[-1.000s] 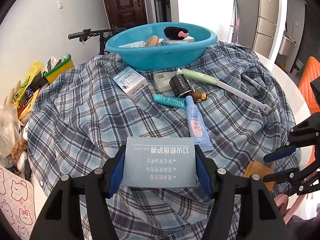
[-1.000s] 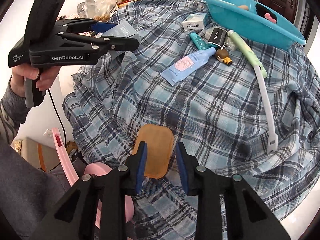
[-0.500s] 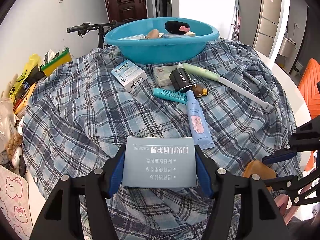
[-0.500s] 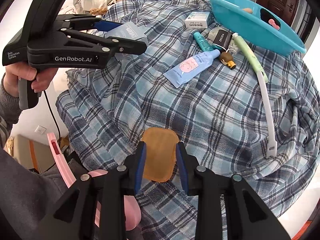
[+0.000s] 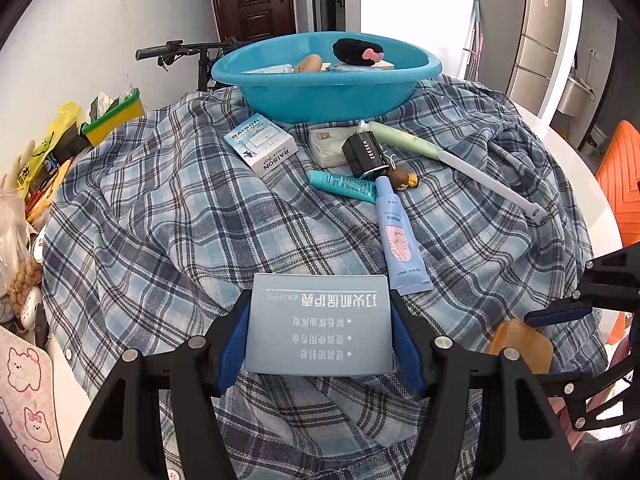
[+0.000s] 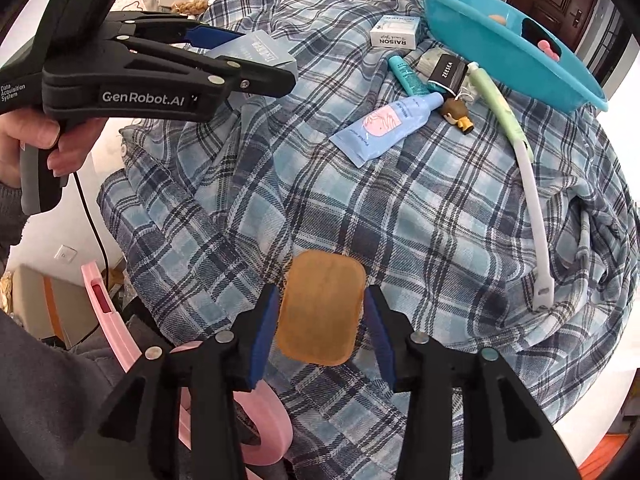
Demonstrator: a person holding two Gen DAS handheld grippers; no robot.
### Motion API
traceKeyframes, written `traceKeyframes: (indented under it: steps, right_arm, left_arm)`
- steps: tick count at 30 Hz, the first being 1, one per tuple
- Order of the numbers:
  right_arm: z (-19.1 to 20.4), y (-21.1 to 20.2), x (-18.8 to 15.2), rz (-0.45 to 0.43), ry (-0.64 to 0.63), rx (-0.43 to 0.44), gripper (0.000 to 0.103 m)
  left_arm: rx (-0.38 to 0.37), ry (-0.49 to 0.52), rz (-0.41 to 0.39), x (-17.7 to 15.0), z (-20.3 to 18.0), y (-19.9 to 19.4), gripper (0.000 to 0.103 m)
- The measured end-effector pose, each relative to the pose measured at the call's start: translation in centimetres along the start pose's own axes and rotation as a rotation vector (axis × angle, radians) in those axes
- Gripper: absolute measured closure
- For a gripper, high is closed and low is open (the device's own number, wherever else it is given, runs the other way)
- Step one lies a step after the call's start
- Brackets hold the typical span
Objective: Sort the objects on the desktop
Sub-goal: 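Close the right tool on the orange soap dish while the left holds the card, then carry the card and orange soap dish up over the turquoise basin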
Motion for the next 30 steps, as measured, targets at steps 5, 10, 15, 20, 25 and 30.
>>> traceKeyframes:
  steps: [5, 10, 15, 20, 25, 30]
  right_arm:
    - [-0.6, 0.0, 0.1, 0.003, 0.026, 0.009, 0.064]
    - [-1.7, -0.9, 0.7, -0.045, 0.059, -0.003, 0.064]
    - [-4.2, -1.7, 1.8, -0.101, 0.122, -0.042, 0.064]
    - [-7.6, -1.5, 3.5, -0.16, 0.21, -0.097, 0.064]
    - [-10.8, -1.5, 5.4, -0.251, 0.295, -0.169, 0.064]
    - [-12.9, -2.8, 7.0, -0.383, 0.321, -0.265, 0.064]
  left_arm:
    - [0.0, -0.001, 0.001, 0.0, 0.0, 0.1, 0.037]
    - [-0.003, -0.005, -0.004, 0.2, -0.2, 0.4, 0.037]
    - [0.0, -0.015, -0.027, 1.0, -0.3, 0.8, 0.037]
    - [-0.01, -0.053, -0.07, 2.4, -0.1, 1.5, 0.037]
    - [0.02, -0.057, -0.166, 4.8, -0.1, 1.4, 0.037]
    - [0.022, -0.066, -0.276, 7.2, -0.3, 1.0, 0.037]
Point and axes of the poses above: each gripper's, at about its wrist camera, not at the fingertips, and y roughly the way its jaws point, z to its left, x to its top, the point moved 6 cm from there along y, roughly the way its jaws point, and after that the axes turned 8 degrees about -x, right-handed, at the moved point
